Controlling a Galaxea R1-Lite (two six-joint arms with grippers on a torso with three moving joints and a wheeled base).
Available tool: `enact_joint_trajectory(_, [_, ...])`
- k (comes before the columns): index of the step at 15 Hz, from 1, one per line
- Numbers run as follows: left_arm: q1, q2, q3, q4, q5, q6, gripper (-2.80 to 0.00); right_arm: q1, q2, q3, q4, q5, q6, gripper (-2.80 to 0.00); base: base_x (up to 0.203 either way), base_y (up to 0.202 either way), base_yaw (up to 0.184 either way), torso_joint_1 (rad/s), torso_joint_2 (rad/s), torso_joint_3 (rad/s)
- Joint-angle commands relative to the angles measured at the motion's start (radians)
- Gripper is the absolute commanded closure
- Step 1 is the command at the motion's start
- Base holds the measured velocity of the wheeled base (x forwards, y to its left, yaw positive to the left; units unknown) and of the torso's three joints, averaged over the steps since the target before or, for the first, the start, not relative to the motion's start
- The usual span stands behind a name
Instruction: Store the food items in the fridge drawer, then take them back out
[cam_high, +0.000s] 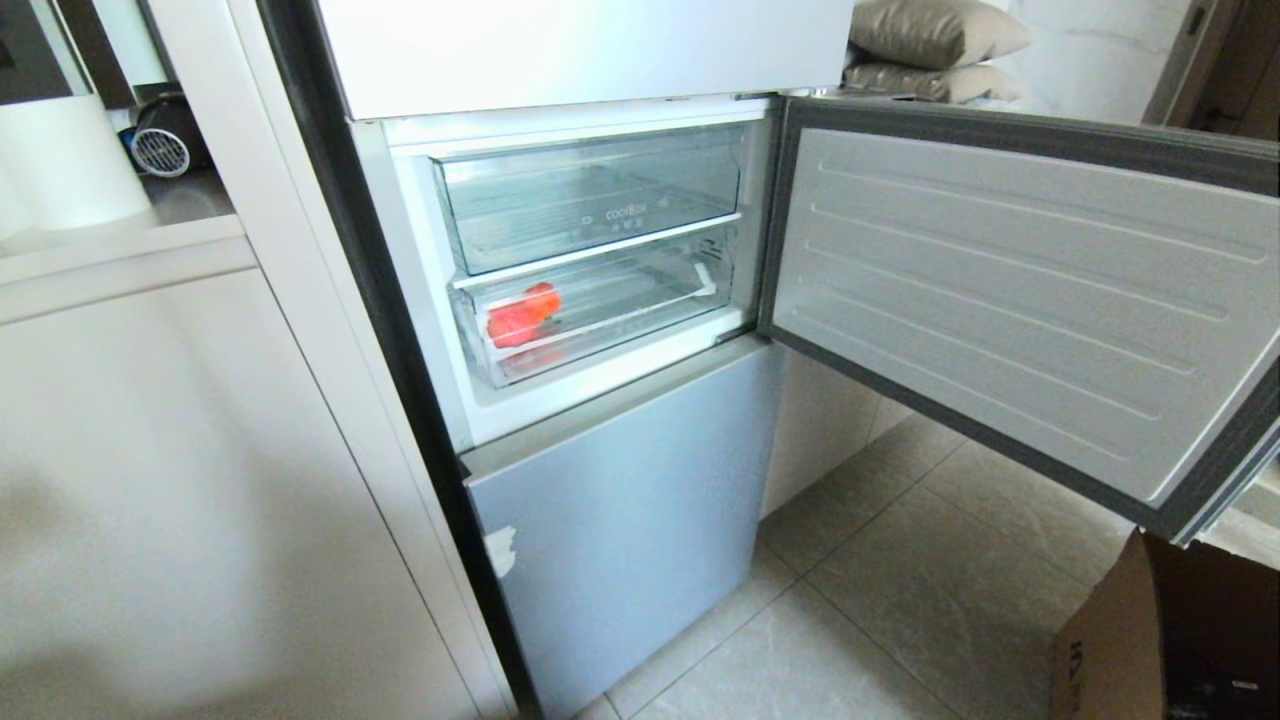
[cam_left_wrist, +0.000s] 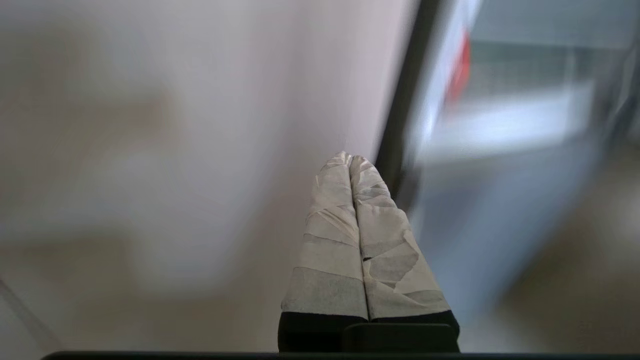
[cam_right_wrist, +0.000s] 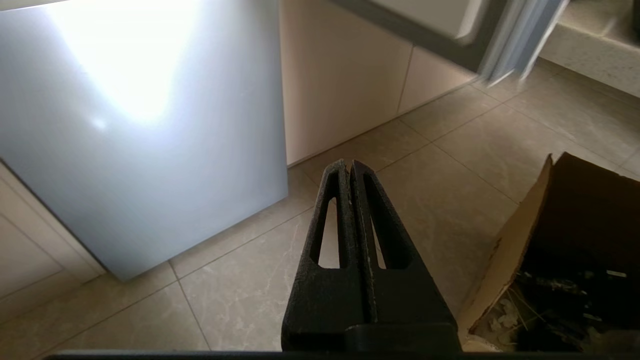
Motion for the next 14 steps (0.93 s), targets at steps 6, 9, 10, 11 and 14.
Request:
enact_joint_trajectory(6, [-0.013, -0.370, 0.040, 0.592, -0.303, 0.254, 0.00, 0.000, 0.001, 0.001, 0.000, -0.001, -0.003, 0.00, 0.000, 0.000, 0.000, 0.000, 0.00, 0.000])
enact_joint_trajectory(9, [-0.016, -0.373, 0.058, 0.514, -0.279, 0.146, 0.00, 0.000, 0.001, 0.001, 0.000, -0.002, 0.000, 0.00, 0.000, 0.000, 0.000, 0.000, 0.00, 0.000])
enact_joint_trajectory(10, [-0.015, -0.372, 0.058, 0.511, -0.258, 0.135, 0.00, 0.000, 0.001, 0.001, 0.000, -0.002, 0.000, 0.00, 0.000, 0.000, 0.000, 0.000, 0.00, 0.000])
enact_joint_trajectory(11, [-0.016, -0.373, 0.059, 0.508, -0.247, 0.122, 0.00, 0.000, 0.001, 0.001, 0.000, -0.001, -0.001, 0.00, 0.000, 0.000, 0.000, 0.000, 0.00, 0.000])
enact_joint_trajectory(14, [-0.015, -0.373, 0.059, 0.508, -0.246, 0.108, 0.00, 0.000, 0.001, 0.001, 0.000, -0.002, 0.000, 0.00, -0.004, -0.001, 0.064, 0.002, 0.00, 0.003])
